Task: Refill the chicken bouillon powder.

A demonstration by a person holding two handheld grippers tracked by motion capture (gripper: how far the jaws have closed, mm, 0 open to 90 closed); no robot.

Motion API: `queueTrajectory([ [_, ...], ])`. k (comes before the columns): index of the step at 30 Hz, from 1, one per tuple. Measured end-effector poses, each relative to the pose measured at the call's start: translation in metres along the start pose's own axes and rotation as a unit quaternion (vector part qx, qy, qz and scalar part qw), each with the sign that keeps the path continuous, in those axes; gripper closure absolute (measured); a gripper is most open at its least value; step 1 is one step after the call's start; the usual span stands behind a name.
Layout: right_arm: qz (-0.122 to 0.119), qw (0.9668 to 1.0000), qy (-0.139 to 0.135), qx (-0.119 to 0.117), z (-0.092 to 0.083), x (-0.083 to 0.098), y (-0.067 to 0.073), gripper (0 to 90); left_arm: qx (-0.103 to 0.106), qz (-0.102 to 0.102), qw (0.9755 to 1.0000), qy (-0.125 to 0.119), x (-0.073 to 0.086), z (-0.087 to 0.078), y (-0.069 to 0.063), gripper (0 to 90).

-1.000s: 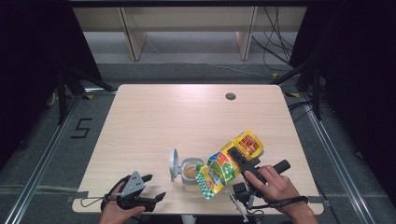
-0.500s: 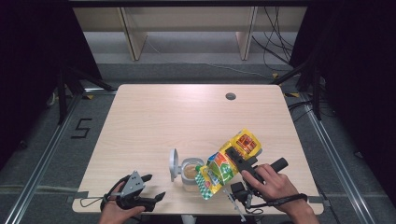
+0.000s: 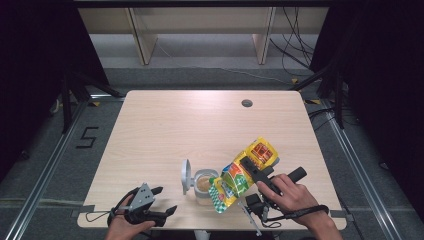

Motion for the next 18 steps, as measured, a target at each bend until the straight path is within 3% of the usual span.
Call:
queueTrajectory([
  [5, -0.005, 1.0000, -0.003, 0.002, 0.0006, -0.0005, -0.0015, 52.1, 0.003, 0.001, 1.0000, 0.003, 0.0003, -0.0004, 0.0002, 20.1],
  [18, 0.013, 0.9998, -0.011, 0.004, 0.0023, 0.0018, 0.0025, 52.6, 0.003, 0.016, 0.9999, -0.001, -0.0005, -0.0007, 0.0014, 20.0],
])
Point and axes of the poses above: each handheld gripper's, and its own axes: z roughly forward along the jaws, x roughly out of its underside, y roughly to its left, the point moved 9 cm from there along z, roughly forward along the jaws, and after that the axes turned 11 degrees about -x, right-handed, at the moved point
